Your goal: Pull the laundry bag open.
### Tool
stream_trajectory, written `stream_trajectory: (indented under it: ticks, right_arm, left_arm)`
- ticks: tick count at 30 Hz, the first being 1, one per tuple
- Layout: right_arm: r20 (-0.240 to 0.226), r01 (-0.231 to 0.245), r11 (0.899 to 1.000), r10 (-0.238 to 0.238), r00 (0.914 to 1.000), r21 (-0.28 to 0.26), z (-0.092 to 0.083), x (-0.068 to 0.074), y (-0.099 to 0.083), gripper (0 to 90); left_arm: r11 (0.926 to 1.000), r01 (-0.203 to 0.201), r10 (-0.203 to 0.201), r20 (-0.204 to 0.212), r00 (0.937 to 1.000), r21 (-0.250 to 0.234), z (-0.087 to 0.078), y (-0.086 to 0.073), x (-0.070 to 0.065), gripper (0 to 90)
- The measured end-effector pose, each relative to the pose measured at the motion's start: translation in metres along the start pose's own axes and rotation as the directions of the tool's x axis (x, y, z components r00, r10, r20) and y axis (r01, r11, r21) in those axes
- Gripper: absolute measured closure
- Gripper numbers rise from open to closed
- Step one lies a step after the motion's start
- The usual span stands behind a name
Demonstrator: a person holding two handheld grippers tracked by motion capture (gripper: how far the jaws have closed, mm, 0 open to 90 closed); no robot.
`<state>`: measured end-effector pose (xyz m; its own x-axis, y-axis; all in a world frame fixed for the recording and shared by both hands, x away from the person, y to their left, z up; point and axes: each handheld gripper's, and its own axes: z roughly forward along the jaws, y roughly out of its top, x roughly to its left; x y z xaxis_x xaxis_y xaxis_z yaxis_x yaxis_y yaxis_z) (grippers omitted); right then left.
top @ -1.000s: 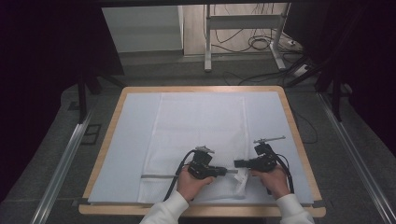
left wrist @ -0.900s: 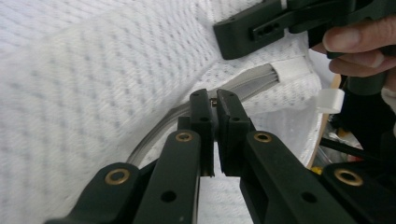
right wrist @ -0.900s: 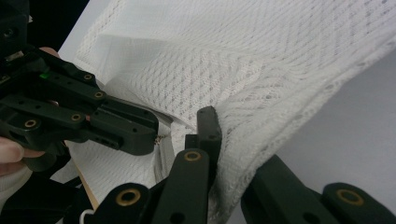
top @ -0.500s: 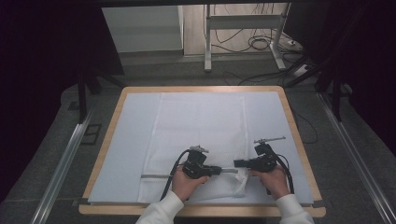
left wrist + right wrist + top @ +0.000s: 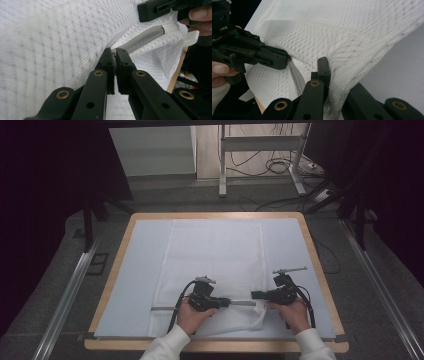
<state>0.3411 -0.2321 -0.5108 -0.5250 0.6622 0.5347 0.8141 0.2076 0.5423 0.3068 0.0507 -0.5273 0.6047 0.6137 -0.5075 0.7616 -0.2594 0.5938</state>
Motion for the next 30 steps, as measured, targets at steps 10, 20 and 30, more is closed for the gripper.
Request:
stream_trajectory:
  ticks: [10,20,30]
  right_arm:
    - [0.002,0.002,1.0,-0.002,1.0,-0.001,0.0,0.001,-0.001,88.8]
    - [0.008,0.004,1.0,-0.004,1.0,0.006,0.001,0.001,-0.001,88.8]
    - [0.01,0.009,1.0,-0.01,0.9999,0.013,0.003,0.0,-0.001,88.8]
  left_arm:
    - [0.9999,0.012,-0.012,-0.001,0.9999,-0.006,-0.005,-0.004,0.004,86.6]
    - [0.9996,0.029,-0.029,-0.003,0.9996,-0.003,-0.012,-0.011,0.012,86.7]
    - [0.9991,0.043,-0.043,-0.002,0.9991,-0.003,-0.02,-0.016,0.02,86.7]
